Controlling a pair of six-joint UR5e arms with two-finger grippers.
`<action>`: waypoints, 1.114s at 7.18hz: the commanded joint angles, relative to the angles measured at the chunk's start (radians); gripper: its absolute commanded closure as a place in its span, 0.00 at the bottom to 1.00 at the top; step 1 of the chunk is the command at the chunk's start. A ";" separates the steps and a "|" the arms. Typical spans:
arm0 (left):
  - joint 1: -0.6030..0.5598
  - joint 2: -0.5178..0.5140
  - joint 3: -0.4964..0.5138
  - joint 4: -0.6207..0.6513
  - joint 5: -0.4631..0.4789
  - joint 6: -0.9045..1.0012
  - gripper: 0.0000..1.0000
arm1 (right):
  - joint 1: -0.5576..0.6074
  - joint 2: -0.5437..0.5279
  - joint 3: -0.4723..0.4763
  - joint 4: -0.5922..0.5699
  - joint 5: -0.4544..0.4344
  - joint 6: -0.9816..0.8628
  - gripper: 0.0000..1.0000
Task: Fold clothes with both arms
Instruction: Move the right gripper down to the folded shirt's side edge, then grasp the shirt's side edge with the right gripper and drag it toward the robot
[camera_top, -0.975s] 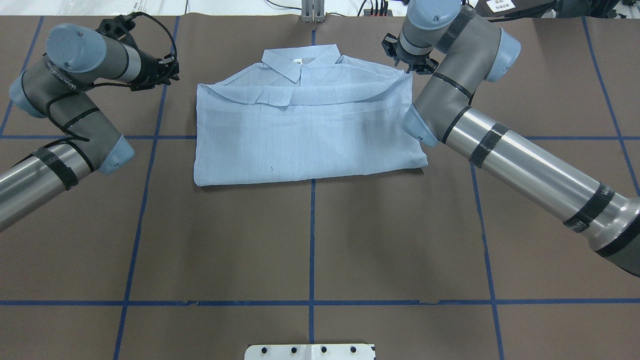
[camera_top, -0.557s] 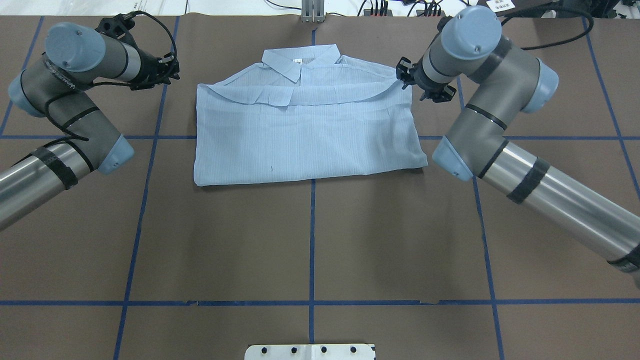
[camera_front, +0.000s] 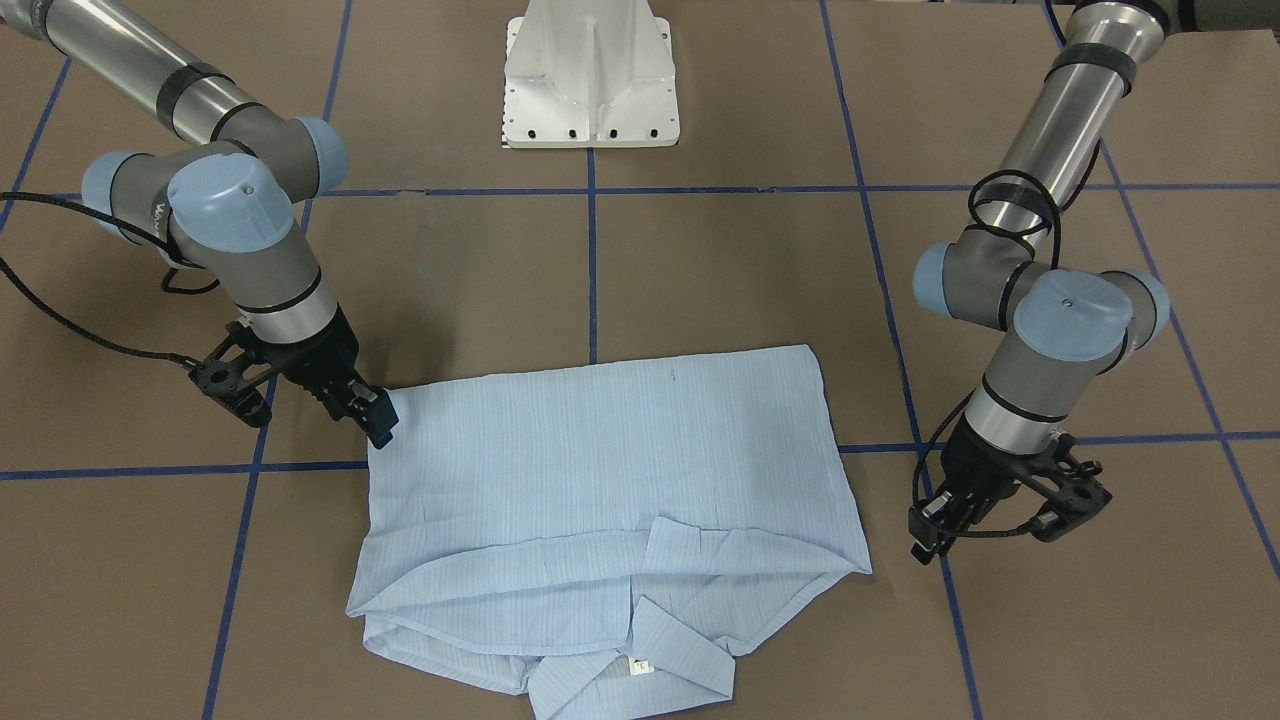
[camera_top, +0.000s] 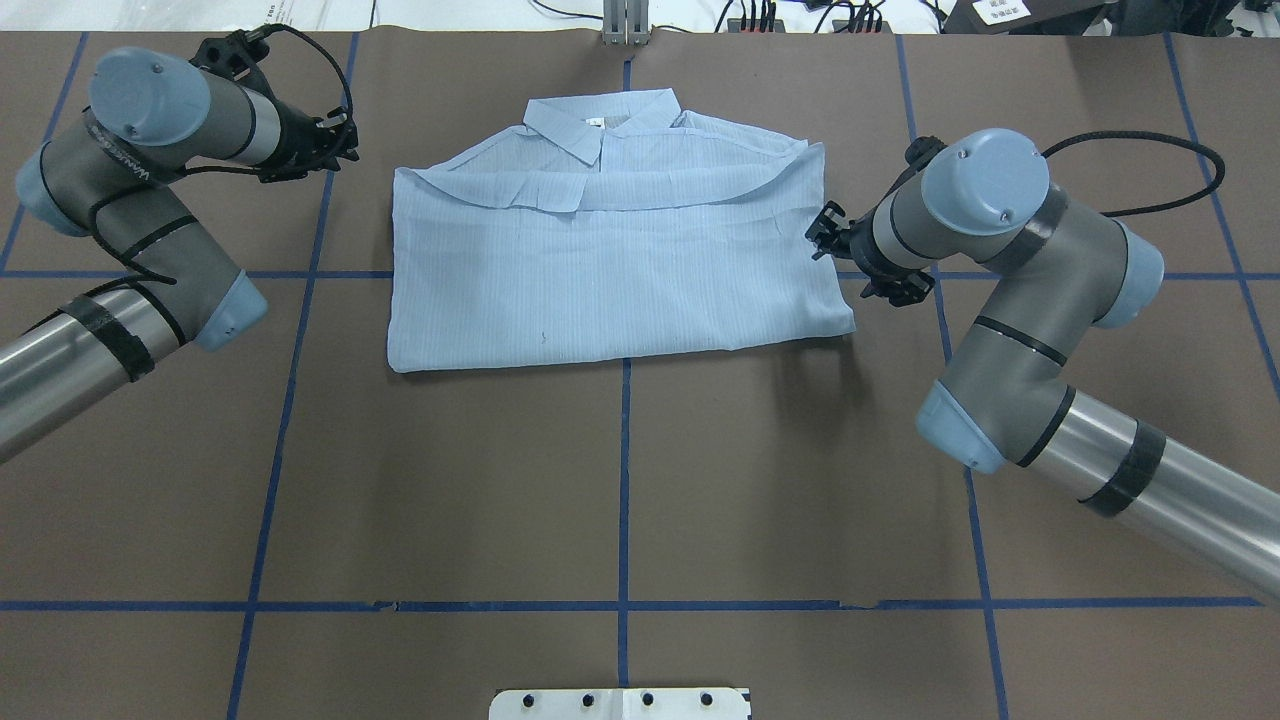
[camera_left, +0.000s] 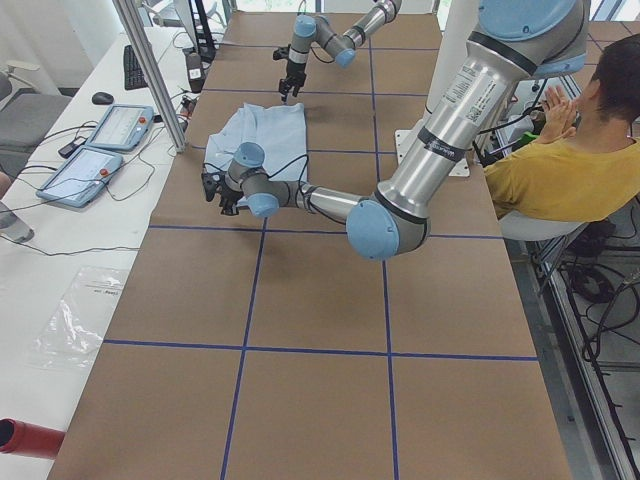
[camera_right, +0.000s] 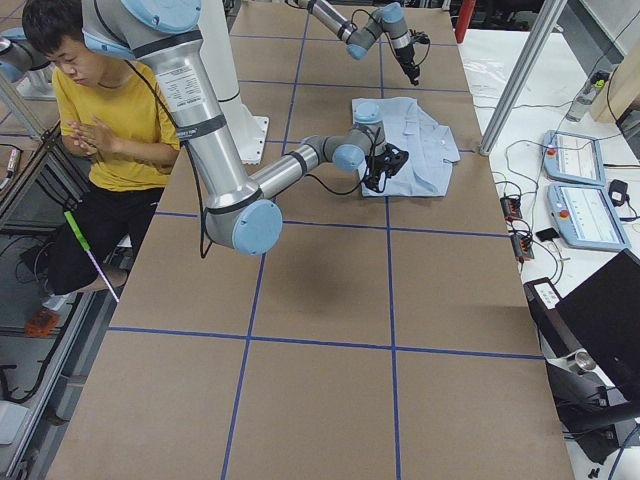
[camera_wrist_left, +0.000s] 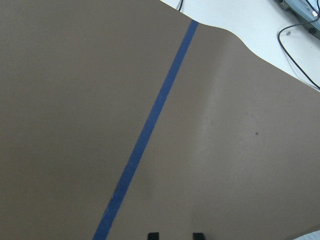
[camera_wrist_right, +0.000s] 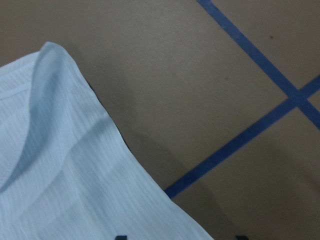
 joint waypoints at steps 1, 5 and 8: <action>0.001 0.006 0.003 0.000 0.000 0.006 0.66 | -0.029 -0.024 0.010 -0.001 0.003 0.099 0.23; 0.001 0.011 0.001 -0.001 0.000 0.008 0.67 | -0.050 -0.024 -0.002 -0.002 0.006 0.137 0.29; 0.001 0.012 0.003 -0.001 0.001 0.009 0.68 | -0.053 -0.020 -0.013 -0.002 0.003 0.149 0.83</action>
